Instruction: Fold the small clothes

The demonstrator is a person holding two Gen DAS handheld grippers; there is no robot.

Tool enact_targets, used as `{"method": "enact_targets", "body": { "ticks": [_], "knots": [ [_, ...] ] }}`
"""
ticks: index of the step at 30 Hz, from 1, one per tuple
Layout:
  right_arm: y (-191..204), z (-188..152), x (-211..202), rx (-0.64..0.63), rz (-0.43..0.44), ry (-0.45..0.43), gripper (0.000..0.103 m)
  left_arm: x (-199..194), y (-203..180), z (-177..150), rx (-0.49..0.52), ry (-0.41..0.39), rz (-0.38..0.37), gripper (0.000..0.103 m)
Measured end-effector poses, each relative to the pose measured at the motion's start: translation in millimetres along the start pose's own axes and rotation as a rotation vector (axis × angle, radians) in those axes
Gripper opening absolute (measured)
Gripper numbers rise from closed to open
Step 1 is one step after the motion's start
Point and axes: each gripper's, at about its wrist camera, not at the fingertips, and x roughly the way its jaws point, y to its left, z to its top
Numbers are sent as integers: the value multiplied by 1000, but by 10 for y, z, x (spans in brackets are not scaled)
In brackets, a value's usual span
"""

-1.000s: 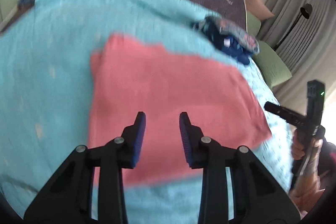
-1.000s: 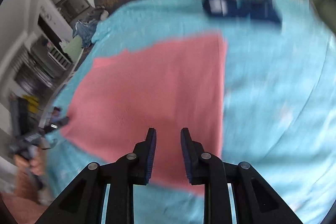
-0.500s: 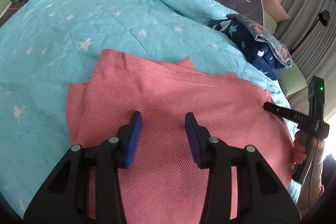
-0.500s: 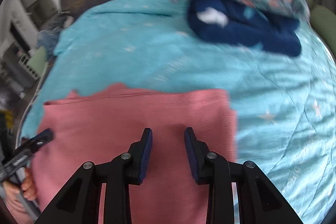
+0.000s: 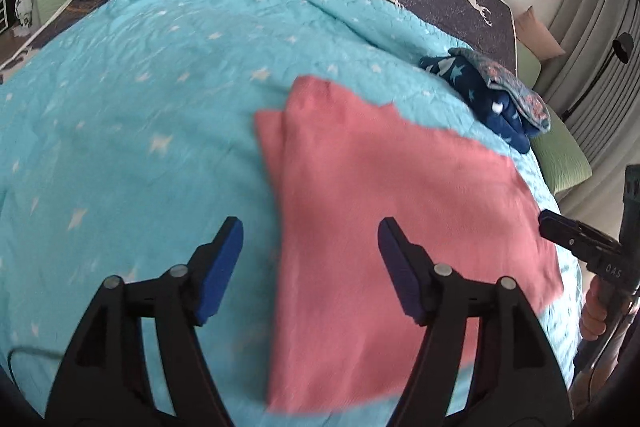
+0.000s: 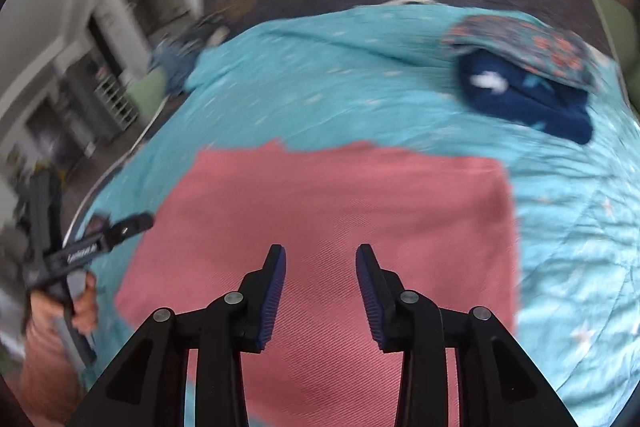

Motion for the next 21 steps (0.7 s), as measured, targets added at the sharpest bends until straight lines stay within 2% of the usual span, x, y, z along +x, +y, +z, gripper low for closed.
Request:
{"method": "enact_targets", "body": {
  "ticks": [5, 13, 21],
  "knots": [
    [597, -161, 144, -121, 66, 65, 41, -196, 171, -203, -39, -19, -11, 72],
    [1465, -469, 368, -359, 121, 126, 47, -404, 489, -284, -118, -70, 0, 73],
    [2090, -718, 612, -528, 75, 131, 50, -440, 686, -344, -182, -84, -13, 74]
  ]
}}
